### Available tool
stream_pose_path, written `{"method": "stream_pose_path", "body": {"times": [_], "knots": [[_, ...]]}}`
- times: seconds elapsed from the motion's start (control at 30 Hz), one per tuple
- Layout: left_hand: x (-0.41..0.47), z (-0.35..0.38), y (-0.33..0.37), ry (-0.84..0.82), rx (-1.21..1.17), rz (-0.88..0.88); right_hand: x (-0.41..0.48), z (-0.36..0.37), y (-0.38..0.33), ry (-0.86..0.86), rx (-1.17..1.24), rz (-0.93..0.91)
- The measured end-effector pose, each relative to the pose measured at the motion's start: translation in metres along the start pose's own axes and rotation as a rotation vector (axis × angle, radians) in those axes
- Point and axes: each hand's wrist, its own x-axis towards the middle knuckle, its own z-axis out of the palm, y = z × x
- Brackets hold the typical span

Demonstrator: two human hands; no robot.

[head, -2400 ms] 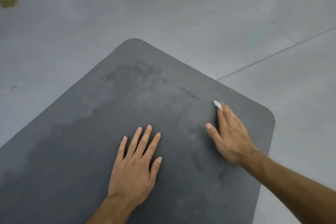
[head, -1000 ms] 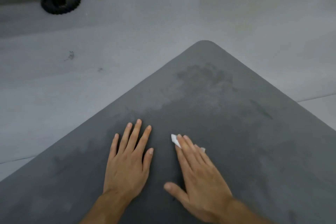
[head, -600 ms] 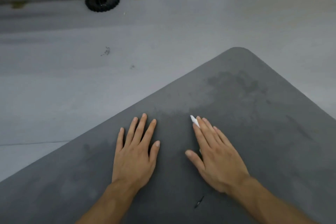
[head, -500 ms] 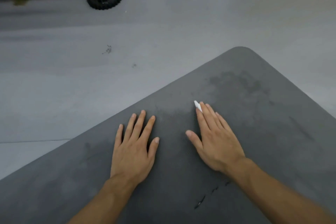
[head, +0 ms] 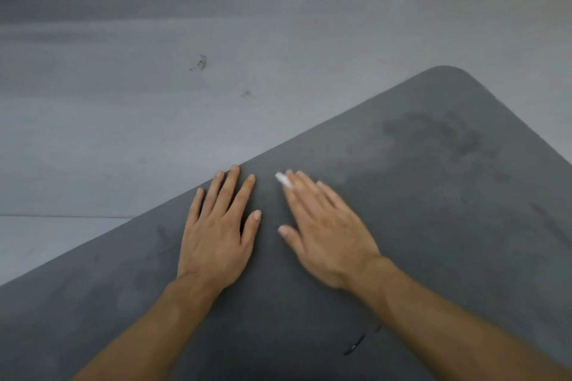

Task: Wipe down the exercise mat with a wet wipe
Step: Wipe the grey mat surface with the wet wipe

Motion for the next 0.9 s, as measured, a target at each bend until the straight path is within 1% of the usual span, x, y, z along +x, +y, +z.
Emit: {"method": "stream_pose_path", "body": {"times": [0.1, 0.17, 0.23, 0.33, 0.5, 0.63, 0.8, 0.9], "knots": [[-0.002, 0.002, -0.002, 0.014, 0.023, 0.003, 0.027, -0.009, 0.022, 0.049, -0.039, 0.172], [-0.001, 0.004, -0.001, 0.026, 0.032, -0.006, 0.043, -0.009, 0.021, 0.055, -0.018, 0.218], [-0.001, 0.005, 0.000, 0.032, 0.042, -0.017, 0.050, -0.004, 0.010, 0.049, -0.003, 0.192], [-0.001, 0.005, 0.000, 0.034, 0.049, -0.021, 0.048, 0.001, 0.004, 0.033, -0.052, 0.107], [0.000, 0.005, 0.001, 0.017, 0.041, -0.030, 0.046, 0.000, 0.012, 0.005, -0.127, -0.089], [0.002, 0.003, 0.002, -0.001, 0.048, -0.045, 0.047, -0.001, 0.014, 0.009, -0.160, -0.115], [0.000, 0.003, 0.003, 0.009, 0.024, -0.045, 0.046, 0.000, 0.014, 0.045, -0.135, -0.107], [0.002, 0.003, 0.003, 0.009, 0.019, -0.049, 0.048, -0.001, 0.013, 0.036, -0.127, -0.107]]}}
